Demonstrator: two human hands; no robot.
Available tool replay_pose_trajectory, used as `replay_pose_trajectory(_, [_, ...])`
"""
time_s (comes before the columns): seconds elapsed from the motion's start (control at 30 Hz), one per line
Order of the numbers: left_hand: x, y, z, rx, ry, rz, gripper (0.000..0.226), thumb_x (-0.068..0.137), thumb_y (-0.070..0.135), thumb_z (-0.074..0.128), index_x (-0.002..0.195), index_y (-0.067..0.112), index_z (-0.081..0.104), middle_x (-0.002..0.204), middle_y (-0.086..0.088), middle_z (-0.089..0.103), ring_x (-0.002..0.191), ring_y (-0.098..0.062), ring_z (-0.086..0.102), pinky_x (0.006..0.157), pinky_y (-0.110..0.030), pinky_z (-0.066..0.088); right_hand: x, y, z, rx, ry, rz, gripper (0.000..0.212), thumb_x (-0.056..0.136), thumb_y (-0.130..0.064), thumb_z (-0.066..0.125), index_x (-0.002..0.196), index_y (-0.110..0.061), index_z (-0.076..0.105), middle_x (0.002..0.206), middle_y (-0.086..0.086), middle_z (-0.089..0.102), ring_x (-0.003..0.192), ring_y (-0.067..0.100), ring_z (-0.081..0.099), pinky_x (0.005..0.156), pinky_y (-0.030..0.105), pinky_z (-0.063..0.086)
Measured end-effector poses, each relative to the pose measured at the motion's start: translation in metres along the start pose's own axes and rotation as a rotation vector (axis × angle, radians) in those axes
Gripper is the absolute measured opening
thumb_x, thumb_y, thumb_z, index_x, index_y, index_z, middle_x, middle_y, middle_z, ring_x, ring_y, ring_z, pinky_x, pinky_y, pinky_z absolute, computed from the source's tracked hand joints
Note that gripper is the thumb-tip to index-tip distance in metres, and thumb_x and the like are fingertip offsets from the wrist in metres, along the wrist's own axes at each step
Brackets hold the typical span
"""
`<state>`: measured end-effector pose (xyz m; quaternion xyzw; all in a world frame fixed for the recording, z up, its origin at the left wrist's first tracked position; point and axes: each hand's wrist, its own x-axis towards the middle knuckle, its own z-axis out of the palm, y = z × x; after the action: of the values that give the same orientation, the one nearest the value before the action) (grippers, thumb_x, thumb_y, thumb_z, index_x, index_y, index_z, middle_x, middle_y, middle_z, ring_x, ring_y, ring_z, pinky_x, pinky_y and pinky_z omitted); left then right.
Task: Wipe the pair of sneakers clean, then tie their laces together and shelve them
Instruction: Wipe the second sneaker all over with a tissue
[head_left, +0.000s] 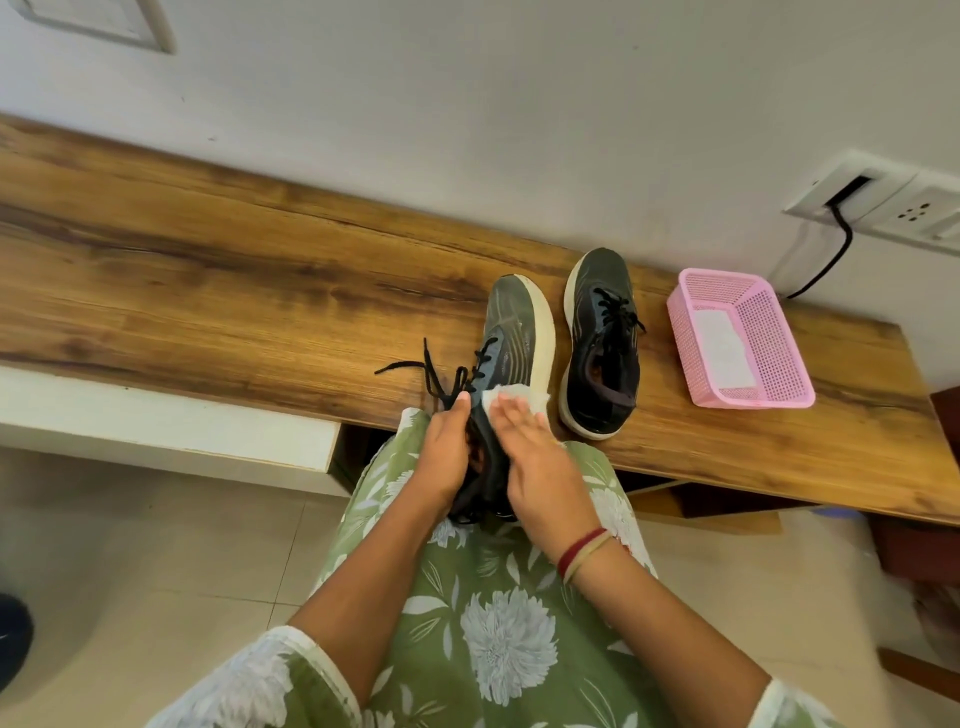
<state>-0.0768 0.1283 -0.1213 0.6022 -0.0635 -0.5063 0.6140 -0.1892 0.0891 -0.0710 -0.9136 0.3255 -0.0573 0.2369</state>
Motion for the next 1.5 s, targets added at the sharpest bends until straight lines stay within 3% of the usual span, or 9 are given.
replay_pose_trajectory(0.17, [0.0,0.002,0.002,0.065,-0.012,0.018,0.045,0.101,0.038,0.039,0.078,0.006,0.062,0.07,-0.013,0.063,0.065,-0.028,0.059,0.061,-0.033,0.048,0.014,0.014,-0.014,-0.045,-0.006,-0.015,0.057,0.085,-0.006,0.024,0.141,-0.005,0.037,0.149,0.009,0.033,0.141,0.019,0.024,0.116,0.028,0.008])
replay_pose_trajectory(0.3, [0.0,0.002,0.001,0.009,-0.017,0.035,0.046,0.103,0.033,0.036,0.099,0.0,0.068,0.1,-0.021,0.07,0.095,-0.031,0.067,0.085,-0.039,0.051,0.01,0.005,-0.012,-0.013,-0.112,-0.133,0.056,0.084,-0.001,0.033,0.139,-0.003,0.039,0.146,0.012,0.037,0.139,0.021,0.028,0.115,0.032,0.011])
replay_pose_trajectory(0.43, [0.0,0.001,0.004,0.073,-0.011,0.044,0.045,0.102,0.035,0.037,0.081,0.003,0.061,0.07,-0.015,0.061,0.064,-0.03,0.057,0.059,-0.029,0.047,0.022,0.017,-0.017,-0.089,-0.048,-0.065,0.056,0.085,-0.003,0.03,0.14,-0.004,0.037,0.148,0.012,0.034,0.141,0.021,0.024,0.114,0.027,0.003])
replay_pose_trajectory(0.57, [0.0,0.003,0.0,0.024,-0.046,0.05,0.045,0.103,0.032,0.035,0.097,0.004,0.069,0.1,-0.017,0.071,0.097,-0.029,0.067,0.088,-0.037,0.051,0.011,0.001,-0.012,-0.008,-0.119,-0.133,0.055,0.086,-0.004,0.03,0.14,-0.005,0.039,0.147,0.01,0.036,0.14,0.019,0.027,0.115,0.024,0.006])
replay_pose_trajectory(0.73, [-0.004,0.003,0.001,0.082,-0.032,0.065,0.057,0.098,0.041,0.04,0.091,-0.011,0.062,0.084,-0.026,0.065,0.077,-0.038,0.063,0.073,-0.044,0.049,0.02,0.003,-0.017,-0.069,-0.041,-0.009,0.051,0.093,-0.001,0.034,0.143,-0.009,0.034,0.151,0.007,0.031,0.143,0.015,0.019,0.114,0.02,0.0])
replay_pose_trajectory(0.97, [-0.013,0.011,0.002,0.303,0.038,0.096,0.053,0.093,0.062,0.039,0.094,0.015,0.064,0.125,-0.02,0.056,0.122,-0.033,0.05,0.103,-0.048,0.039,-0.037,-0.01,-0.028,0.537,-0.069,0.116,0.044,0.095,0.002,0.039,0.126,-0.024,0.057,0.135,-0.014,0.048,0.127,-0.007,0.038,0.105,0.009,0.028])
replay_pose_trajectory(1.07, [-0.034,0.01,-0.003,0.598,-0.033,0.251,0.051,0.09,0.063,0.038,0.069,0.018,0.049,0.072,-0.008,0.057,0.068,-0.021,0.056,0.064,-0.036,0.044,-0.032,0.0,-0.031,0.967,0.332,0.449,0.043,0.094,0.004,0.039,0.109,-0.026,0.066,0.115,-0.009,0.064,0.109,0.001,0.057,0.098,0.021,0.043])
replay_pose_trajectory(1.27, [-0.063,0.005,-0.022,1.005,0.066,0.602,0.042,0.092,0.009,0.051,0.134,0.015,0.044,0.114,0.002,0.058,0.097,-0.013,0.057,0.083,-0.016,0.044,-0.012,-0.005,-0.014,0.708,0.304,0.396,0.044,0.093,0.008,0.039,0.129,-0.012,0.055,0.133,-0.005,0.05,0.125,0.004,0.044,0.104,0.007,0.029])
replay_pose_trajectory(1.5, [-0.022,0.012,-0.019,1.392,0.012,0.784,0.083,0.084,0.016,0.065,0.152,0.014,0.016,0.158,-0.007,0.008,0.144,-0.02,0.002,0.117,-0.047,0.018,-0.051,-0.013,0.005,0.095,-0.053,0.042,0.06,0.092,0.002,0.035,0.147,-0.019,0.026,0.151,-0.013,0.017,0.137,-0.003,0.006,0.109,0.007,-0.002])
